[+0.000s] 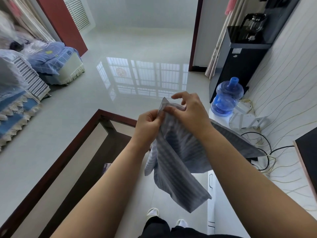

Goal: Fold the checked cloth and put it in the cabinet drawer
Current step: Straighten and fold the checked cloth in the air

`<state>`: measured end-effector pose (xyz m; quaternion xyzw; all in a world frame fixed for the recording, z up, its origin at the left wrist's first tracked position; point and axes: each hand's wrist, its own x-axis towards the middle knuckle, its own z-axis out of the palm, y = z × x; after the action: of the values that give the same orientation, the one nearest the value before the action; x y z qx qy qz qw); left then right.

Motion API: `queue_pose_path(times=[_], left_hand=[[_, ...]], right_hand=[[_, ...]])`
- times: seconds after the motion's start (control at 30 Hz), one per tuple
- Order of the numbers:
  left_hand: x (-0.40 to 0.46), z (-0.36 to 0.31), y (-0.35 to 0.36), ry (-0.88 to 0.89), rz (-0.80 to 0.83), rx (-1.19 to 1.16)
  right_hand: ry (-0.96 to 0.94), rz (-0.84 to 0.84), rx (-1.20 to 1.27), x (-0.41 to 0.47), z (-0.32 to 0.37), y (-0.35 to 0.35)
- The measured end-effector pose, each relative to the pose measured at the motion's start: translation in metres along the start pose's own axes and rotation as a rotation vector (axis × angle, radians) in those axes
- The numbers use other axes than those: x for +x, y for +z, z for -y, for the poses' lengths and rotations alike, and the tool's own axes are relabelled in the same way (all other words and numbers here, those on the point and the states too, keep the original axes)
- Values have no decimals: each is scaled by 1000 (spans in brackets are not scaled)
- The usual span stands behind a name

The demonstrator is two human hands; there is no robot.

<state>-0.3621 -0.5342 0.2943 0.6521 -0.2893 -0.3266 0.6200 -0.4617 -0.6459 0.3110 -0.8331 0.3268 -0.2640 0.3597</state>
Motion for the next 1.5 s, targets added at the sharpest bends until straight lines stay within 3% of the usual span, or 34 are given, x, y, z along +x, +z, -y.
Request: queue_pose_path(times=[0.17,0.3,0.47,0.63,0.87,1.27,1.33,1.5], left_hand=[[2,-2,1,41,40,80],[0,0,0,105,45,187],[-4,6,-1,199,4,294],[-9,4,-6,260,15,298],[-6,0,-17,380,14,487],[-4,-4,-39,408,20,630],[-2,-2,-41,362,57,666],[9,17,-35,-60,111,862]], right_hand=[[96,220,335,6,-5,-5],[138,331,393,7,-10,-12],[-4,186,408,0,-11,-7],[-4,287,365,-1,-11,-5],[-45,207,384,-1,5,-4],[-184,100,211,8,31,3],[-199,60,190,11,32,3],[-278,-57,71,16,32,3]])
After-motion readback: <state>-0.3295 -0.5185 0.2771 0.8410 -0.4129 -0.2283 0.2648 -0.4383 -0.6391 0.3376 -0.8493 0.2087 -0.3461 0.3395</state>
